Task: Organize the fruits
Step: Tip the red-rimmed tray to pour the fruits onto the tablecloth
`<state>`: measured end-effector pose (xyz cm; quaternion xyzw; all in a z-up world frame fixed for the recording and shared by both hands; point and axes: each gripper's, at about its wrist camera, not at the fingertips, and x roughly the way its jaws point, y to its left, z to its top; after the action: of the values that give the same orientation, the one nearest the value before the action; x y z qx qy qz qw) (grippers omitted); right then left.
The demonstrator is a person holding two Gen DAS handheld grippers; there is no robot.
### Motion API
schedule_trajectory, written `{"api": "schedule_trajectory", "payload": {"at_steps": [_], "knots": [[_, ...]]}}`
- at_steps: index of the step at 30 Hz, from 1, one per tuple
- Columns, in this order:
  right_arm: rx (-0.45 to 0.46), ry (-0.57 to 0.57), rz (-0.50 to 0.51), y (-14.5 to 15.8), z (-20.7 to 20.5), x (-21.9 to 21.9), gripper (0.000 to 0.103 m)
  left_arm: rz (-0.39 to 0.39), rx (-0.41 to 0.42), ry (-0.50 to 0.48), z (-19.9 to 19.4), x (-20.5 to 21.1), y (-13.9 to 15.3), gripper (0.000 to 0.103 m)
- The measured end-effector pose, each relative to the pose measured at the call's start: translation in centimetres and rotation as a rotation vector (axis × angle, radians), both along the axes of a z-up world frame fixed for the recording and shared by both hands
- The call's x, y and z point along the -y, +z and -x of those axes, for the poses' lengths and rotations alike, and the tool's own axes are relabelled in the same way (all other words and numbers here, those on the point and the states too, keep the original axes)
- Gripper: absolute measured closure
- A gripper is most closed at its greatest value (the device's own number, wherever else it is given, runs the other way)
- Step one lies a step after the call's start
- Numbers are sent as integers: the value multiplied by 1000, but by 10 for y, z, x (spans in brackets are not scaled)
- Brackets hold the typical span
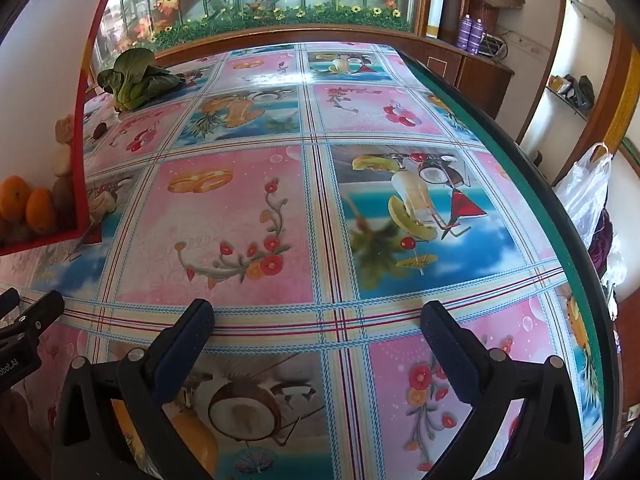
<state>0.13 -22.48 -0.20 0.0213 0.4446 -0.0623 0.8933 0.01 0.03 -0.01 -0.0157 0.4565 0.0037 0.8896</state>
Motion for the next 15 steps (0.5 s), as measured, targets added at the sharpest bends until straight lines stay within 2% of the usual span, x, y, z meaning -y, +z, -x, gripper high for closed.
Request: {"api": "schedule_trajectory", "payload": {"at_steps": [15], "knots": [[0, 0, 0, 0, 1, 0, 0, -9, 2, -1, 0, 1, 0, 0]]}}
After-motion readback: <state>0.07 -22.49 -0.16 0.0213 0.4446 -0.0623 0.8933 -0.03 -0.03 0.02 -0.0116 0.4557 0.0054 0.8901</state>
